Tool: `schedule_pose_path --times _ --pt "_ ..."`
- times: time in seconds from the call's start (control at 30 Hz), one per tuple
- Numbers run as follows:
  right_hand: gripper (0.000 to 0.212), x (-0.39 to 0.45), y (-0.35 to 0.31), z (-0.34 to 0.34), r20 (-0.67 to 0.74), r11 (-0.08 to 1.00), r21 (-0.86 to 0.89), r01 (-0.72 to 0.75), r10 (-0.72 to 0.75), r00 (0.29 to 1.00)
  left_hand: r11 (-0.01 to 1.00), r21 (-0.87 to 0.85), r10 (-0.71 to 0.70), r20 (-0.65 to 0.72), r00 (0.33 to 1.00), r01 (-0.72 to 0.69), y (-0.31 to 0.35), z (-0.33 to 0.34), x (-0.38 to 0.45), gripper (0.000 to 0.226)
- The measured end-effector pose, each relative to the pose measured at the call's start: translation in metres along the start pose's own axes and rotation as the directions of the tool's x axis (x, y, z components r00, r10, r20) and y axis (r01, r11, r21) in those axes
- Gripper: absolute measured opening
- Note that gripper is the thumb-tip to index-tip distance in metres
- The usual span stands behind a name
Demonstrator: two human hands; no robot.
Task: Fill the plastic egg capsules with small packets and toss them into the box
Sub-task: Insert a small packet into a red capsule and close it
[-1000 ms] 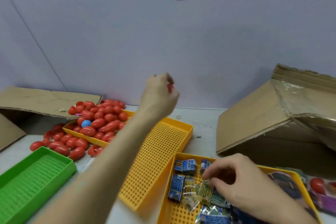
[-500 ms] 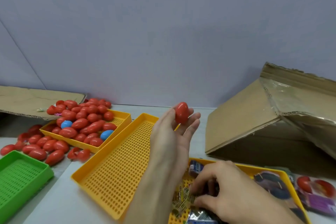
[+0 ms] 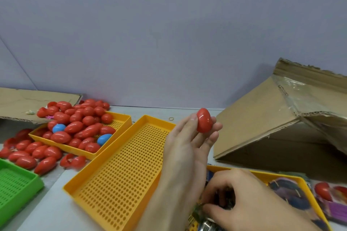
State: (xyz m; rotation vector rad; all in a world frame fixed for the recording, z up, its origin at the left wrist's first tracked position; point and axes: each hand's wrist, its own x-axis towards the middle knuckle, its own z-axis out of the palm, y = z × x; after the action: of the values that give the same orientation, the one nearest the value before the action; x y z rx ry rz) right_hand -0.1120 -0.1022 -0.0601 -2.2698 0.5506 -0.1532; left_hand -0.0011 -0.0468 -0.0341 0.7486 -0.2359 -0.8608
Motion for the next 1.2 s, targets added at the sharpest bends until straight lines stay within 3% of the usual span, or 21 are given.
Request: schedule_pose_path --times 0.17,0.23,0.33,0.47,0.6,0.67,0.73,0.77,0.87,1.1,1.2 --pt "0.008 -0.007 0.001 -0.008 -0.113 0.994 0.107 0.021 -0.008 0.994 0.997 0.004 0.080 0.024 0.997 -0.080 0.003 0.000 -0.009 0.028" --pt "0.008 -0.008 0.002 -0.011 -0.149 0.984 0.175 0.046 -0.019 0.989 0.977 0.130 0.169 0.027 0.985 -0.171 0.004 -0.004 -0.010 0.038" --pt "0.009 -0.009 0.003 -0.013 -0.168 0.951 0.305 0.055 -0.003 0.986 0.867 0.428 0.250 0.071 0.966 -0.256 0.008 -0.013 -0.011 0.035" --pt "0.012 -0.008 0.004 -0.013 -0.191 0.915 0.398 0.066 0.013 0.982 0.808 0.518 0.280 0.080 0.957 -0.280 0.009 -0.021 -0.007 0.022" --pt "0.013 -0.008 0.005 -0.013 -0.216 0.852 0.514 0.101 0.015 0.976 0.809 0.545 0.228 0.057 0.972 -0.222 0.011 -0.023 -0.006 0.015" --pt "0.008 -0.007 0.005 -0.012 -0.240 0.803 0.583 0.124 0.024 0.971 0.686 0.703 0.176 0.089 0.980 -0.187 0.013 -0.026 -0.008 0.018" --pt "0.008 -0.006 0.004 -0.011 -0.270 0.769 0.621 0.153 0.027 0.962 0.560 0.798 0.107 0.197 0.975 -0.223 0.019 -0.025 -0.013 0.006" --pt "0.013 -0.006 0.005 -0.010 -0.278 0.758 0.630 0.169 0.016 0.960 0.510 0.822 0.069 0.257 0.964 -0.255 0.021 -0.025 -0.015 0.021" --pt "0.010 -0.006 0.005 -0.010 -0.296 0.741 0.639 0.204 -0.008 0.955 0.449 0.854 -0.016 0.303 0.953 -0.264 0.027 -0.026 -0.017 0.041" --pt "0.013 -0.004 0.012 -0.011 -0.313 0.625 0.754 0.203 0.071 0.947 0.311 0.923 -0.128 0.278 0.952 -0.228 0.031 -0.038 -0.013 0.017" --pt "0.008 -0.005 0.015 -0.013 -0.342 0.637 0.745 0.197 0.111 0.933 0.257 0.946 -0.180 0.250 0.951 -0.200 0.032 -0.042 -0.012 0.020"
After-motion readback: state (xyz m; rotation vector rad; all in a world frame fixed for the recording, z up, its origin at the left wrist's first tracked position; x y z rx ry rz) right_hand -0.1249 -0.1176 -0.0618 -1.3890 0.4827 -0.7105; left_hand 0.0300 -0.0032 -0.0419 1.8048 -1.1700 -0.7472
